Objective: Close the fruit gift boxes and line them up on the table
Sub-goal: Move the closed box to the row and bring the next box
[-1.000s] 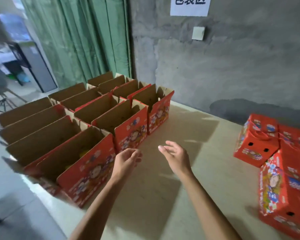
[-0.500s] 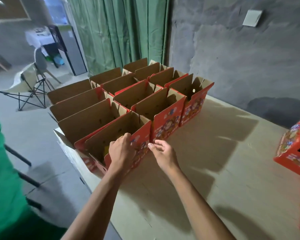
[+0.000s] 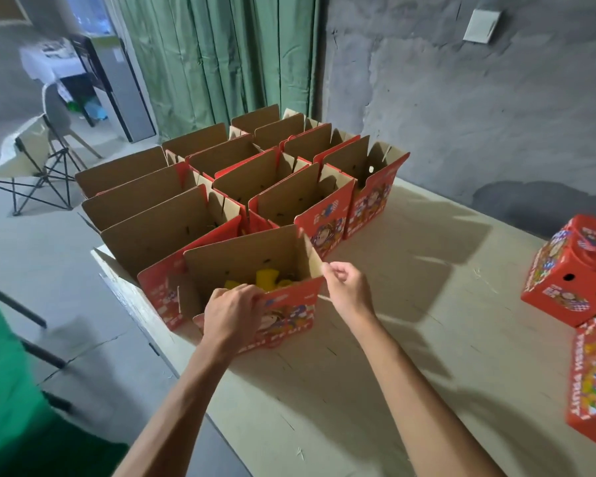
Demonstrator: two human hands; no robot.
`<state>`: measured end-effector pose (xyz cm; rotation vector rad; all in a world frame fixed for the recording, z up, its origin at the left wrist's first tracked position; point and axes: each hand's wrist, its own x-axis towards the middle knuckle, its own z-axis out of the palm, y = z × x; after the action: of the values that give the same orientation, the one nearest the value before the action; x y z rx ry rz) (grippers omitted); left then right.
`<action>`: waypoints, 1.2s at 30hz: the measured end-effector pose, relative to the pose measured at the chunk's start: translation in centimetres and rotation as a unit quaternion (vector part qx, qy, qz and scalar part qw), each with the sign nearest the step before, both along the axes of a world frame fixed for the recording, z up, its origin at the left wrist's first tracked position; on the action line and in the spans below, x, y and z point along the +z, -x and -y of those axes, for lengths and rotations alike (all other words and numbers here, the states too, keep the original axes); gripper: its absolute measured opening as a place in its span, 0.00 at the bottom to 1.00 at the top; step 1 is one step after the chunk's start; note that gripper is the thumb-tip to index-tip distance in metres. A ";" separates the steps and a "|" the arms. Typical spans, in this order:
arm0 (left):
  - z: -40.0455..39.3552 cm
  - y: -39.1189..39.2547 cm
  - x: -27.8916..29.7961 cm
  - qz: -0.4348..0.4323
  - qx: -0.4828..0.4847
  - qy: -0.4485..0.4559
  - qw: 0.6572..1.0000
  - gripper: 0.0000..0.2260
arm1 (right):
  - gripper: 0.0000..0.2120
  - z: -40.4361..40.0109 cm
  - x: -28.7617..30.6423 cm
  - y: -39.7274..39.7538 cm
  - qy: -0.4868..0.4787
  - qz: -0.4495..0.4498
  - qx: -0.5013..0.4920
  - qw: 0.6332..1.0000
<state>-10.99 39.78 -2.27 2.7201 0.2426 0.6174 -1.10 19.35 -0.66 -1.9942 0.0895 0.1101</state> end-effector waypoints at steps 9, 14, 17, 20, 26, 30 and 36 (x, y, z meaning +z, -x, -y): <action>3.4 2.0 -1.5 0.060 -0.207 -0.013 0.976 0.09 | 0.15 7.0 -1.9 2.6 0.023 -0.084 -0.091 0.992; 7.4 1.3 -1.4 0.064 -0.288 -0.007 0.956 0.10 | 0.19 12.8 -2.1 5.3 0.029 -0.103 -0.154 0.982; 10.2 0.9 -1.5 0.068 -0.320 -0.004 0.945 0.08 | 0.17 16.1 -2.3 6.8 0.011 -0.110 -0.200 0.973; 13.8 0.8 -1.1 0.060 -0.364 0.000 0.930 0.09 | 0.17 19.6 -2.6 8.6 -0.022 -0.112 -0.247 0.962; 20.8 0.7 -0.3 0.056 -0.458 0.004 0.887 0.08 | 0.16 26.5 -2.6 14.4 -0.093 -0.098 -0.368 0.920; 25.8 1.2 -0.1 0.060 -0.517 0.013 0.854 0.05 | 0.14 30.3 -2.8 18.9 -0.107 -0.055 -0.457 0.881; 31.8 2.8 0.4 0.050 -0.589 0.025 0.806 0.03 | 0.11 34.5 -3.3 24.5 -0.133 -0.008 -0.544 0.828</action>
<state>-13.76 8.00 -1.91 2.1482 -1.3274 0.3206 -25.62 -15.18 -3.92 -1.4056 1.1337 -0.5693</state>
